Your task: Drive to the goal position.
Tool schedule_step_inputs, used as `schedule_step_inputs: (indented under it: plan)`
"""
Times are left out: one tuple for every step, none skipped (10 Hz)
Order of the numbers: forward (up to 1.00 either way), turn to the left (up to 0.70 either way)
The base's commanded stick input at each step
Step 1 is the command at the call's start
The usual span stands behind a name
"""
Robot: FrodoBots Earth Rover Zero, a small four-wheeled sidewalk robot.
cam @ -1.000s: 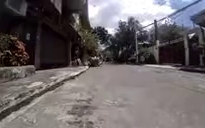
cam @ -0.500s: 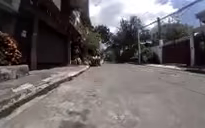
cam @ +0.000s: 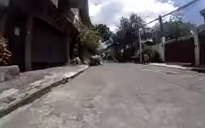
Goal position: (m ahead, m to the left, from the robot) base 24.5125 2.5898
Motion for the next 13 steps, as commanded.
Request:
schedule_step_inputs:
  plan:
    - [0.85,-0.03]
    - [0.85,0.0]
    - [0.85,0.0]
    - [0.85,0.0]
    - [0.85,0.0]
    - [0.85,0.0]
    - [0.85,0.0]
    - [0.85,0.0]
    - [0.85,0.0]
    - [0.85,0.0]
    - [0.85,0.0]
    - [0.85,0.0]
    - [0.85,0.0]
